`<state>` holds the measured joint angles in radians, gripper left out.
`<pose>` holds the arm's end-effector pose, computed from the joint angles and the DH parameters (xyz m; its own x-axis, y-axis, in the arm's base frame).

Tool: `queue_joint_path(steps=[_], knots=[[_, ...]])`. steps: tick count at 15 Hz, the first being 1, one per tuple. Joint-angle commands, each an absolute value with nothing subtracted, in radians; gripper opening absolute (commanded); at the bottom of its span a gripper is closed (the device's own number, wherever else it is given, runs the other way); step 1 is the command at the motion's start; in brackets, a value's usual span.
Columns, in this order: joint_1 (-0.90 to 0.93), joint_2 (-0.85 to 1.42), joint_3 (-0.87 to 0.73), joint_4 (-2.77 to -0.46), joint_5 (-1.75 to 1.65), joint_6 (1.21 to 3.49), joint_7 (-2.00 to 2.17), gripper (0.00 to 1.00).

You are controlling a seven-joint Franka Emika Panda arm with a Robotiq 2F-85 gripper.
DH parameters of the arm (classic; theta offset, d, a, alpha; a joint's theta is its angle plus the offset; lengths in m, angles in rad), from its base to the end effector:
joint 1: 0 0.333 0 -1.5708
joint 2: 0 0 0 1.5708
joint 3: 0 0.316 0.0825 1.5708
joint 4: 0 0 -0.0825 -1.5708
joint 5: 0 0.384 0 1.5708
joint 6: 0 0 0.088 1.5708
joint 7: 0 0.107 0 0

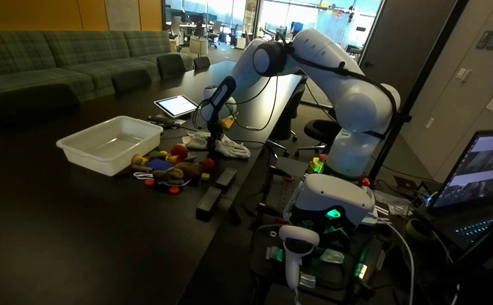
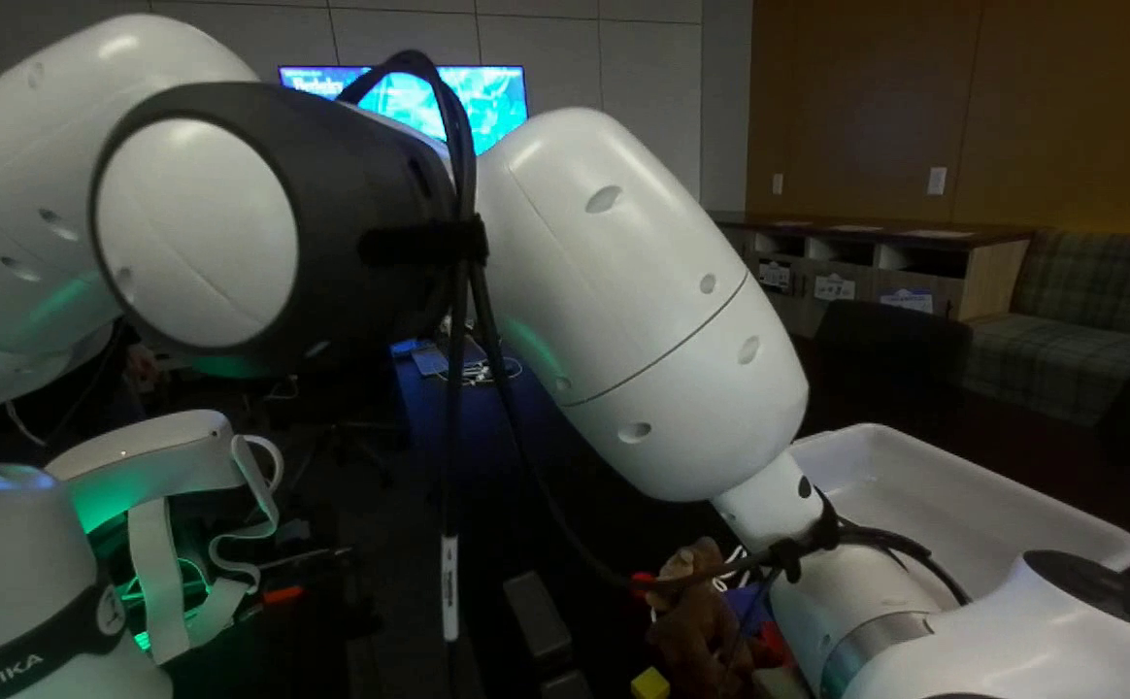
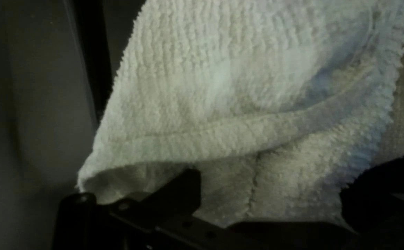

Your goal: Use the towel to push all the objects on the table to the left

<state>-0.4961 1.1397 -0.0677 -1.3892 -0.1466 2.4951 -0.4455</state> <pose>0.5917 -0.3640 0.0146 0.9941 0.0328 -0.1029 0.0443 -0.9928 0.1113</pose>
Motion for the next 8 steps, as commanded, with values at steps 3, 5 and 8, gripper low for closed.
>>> queue_joint_path(steps=[3,5,8], knots=[[-0.526,1.235,-0.039,-1.182,-0.106,2.293,-0.556,0.53],[-0.534,1.209,-0.041,-1.188,-0.103,2.255,-0.583,0.39],[-0.538,1.164,-0.057,-1.217,-0.107,2.248,-0.594,0.19]])
